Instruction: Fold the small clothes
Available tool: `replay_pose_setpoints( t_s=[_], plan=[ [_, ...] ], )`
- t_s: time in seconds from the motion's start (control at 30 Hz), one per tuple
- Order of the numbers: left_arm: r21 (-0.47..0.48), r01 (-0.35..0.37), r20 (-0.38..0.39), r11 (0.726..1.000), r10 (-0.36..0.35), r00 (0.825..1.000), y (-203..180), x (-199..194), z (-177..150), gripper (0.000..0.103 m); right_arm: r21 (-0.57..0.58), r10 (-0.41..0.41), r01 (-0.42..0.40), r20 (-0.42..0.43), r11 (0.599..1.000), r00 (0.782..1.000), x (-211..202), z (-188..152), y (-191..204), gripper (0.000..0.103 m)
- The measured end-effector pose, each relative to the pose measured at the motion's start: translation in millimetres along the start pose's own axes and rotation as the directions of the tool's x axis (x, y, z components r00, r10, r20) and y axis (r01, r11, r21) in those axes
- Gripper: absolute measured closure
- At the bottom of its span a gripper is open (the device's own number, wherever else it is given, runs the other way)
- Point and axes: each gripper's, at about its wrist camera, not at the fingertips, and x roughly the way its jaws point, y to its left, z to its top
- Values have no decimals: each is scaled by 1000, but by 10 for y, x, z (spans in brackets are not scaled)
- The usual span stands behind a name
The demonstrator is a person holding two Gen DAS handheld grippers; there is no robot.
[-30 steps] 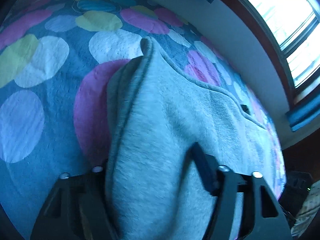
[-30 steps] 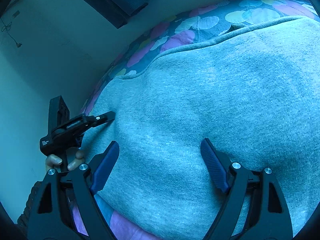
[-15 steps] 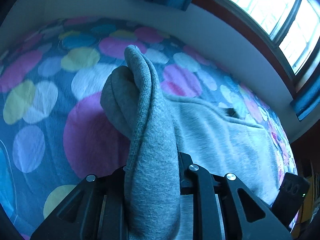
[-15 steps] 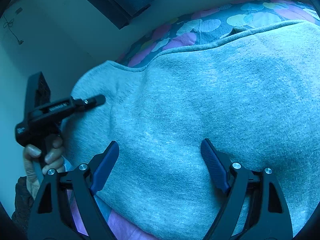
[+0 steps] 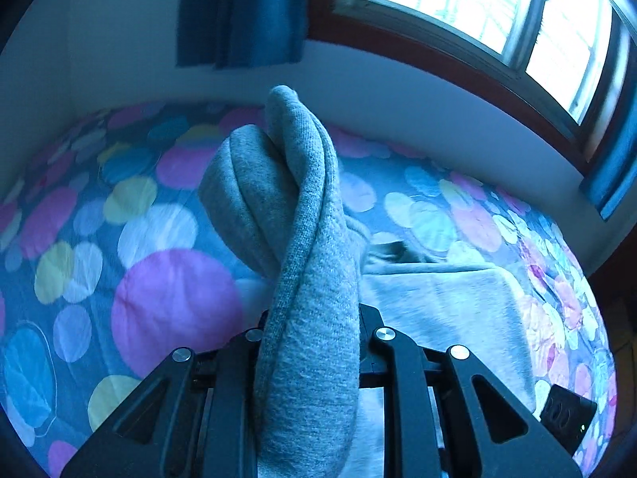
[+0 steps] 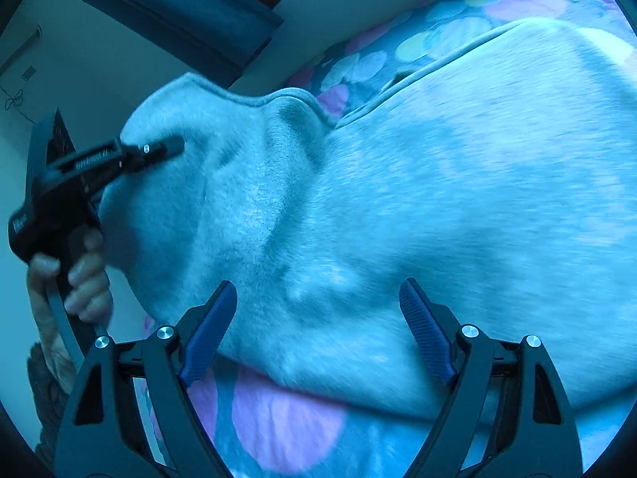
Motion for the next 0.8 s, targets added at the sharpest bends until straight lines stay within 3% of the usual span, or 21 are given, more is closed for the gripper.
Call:
replay_pose_setpoints(
  t_s=[0.4, 0.6, 0.8],
  plan=[
    [129, -44, -33, 991, 48, 998, -1302, 377, -193, 83, 52, -45, 42, 66, 998, 997, -958, -96, -697, 19],
    [149, -65, -88, 987, 79, 993, -1656, 766, -483, 83, 109, -58, 47, 101, 993, 993, -1294, -142, -1025, 19],
    [165, -116, -102, 979, 134, 986, -1885, 983, -687, 83, 165, -16, -6, 134, 986, 991, -1429, -146, -1215, 19]
  ],
)
